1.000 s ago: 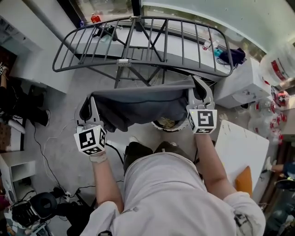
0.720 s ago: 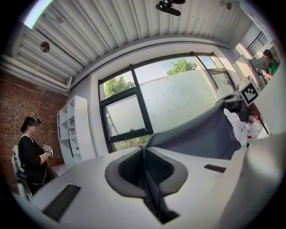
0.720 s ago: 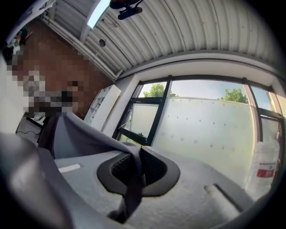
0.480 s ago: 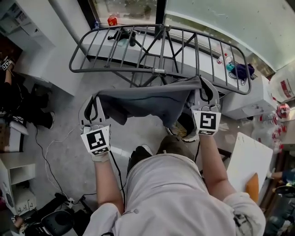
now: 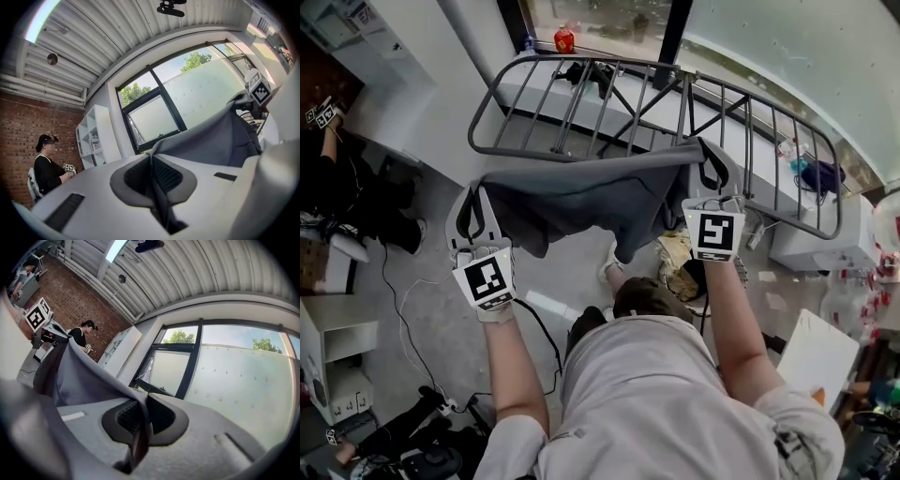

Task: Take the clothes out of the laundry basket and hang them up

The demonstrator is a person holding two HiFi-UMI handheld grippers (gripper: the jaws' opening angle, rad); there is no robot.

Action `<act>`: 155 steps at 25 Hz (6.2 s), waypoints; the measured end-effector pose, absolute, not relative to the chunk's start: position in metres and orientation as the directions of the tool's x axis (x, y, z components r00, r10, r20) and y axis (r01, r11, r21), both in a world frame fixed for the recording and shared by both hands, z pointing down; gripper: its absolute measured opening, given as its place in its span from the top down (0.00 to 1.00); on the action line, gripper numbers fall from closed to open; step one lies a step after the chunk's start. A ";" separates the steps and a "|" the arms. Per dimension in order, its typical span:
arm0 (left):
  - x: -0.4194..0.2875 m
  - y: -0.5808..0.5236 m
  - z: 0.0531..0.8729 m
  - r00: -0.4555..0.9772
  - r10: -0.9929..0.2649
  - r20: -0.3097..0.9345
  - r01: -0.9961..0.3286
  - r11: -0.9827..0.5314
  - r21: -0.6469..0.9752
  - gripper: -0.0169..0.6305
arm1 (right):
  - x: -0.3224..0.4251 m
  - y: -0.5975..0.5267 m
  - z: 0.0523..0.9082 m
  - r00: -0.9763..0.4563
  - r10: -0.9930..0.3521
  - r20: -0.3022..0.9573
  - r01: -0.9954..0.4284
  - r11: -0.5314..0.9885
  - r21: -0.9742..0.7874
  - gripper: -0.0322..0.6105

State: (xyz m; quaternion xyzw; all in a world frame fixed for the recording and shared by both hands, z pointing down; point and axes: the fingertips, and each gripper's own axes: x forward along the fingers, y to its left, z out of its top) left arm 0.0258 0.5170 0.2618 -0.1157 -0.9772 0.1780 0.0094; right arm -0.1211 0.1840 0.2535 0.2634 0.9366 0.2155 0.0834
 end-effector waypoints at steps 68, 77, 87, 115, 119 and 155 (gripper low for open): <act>-0.476 0.643 0.499 -0.751 -0.322 0.577 -0.423 0.905 -0.045 0.65 | -0.438 0.333 0.452 -0.734 0.149 0.663 0.384 0.896 0.224 0.42; -0.421 0.615 0.462 -0.795 -0.324 0.513 -0.430 0.897 -0.101 0.65 | -0.374 0.309 0.408 -0.835 0.188 0.517 0.334 0.920 0.205 0.42; -0.313 0.517 0.392 -0.828 -0.412 0.380 -0.506 0.842 -0.189 0.65 | -0.249 0.257 0.373 -0.894 0.271 0.357 0.338 0.930 0.142 0.42; -0.055 0.098 0.492 -0.127 -0.769 0.627 -0.989 0.049 -0.140 0.65 | 0.122 -0.019 0.493 -0.811 -0.286 0.510 -0.373 0.925 -0.075 0.42; -0.041 0.054 0.538 0.015 -0.725 0.689 -0.993 -0.091 -0.073 0.65 | 0.139 -0.038 0.513 -0.749 -0.327 0.576 -0.440 0.896 -0.064 0.42; -0.047 -0.024 0.977 0.081 -0.125 0.989 -0.989 -0.134 0.064 0.59 | 0.225 -0.145 0.706 -0.566 -0.226 0.792 -0.627 0.742 -0.236 0.42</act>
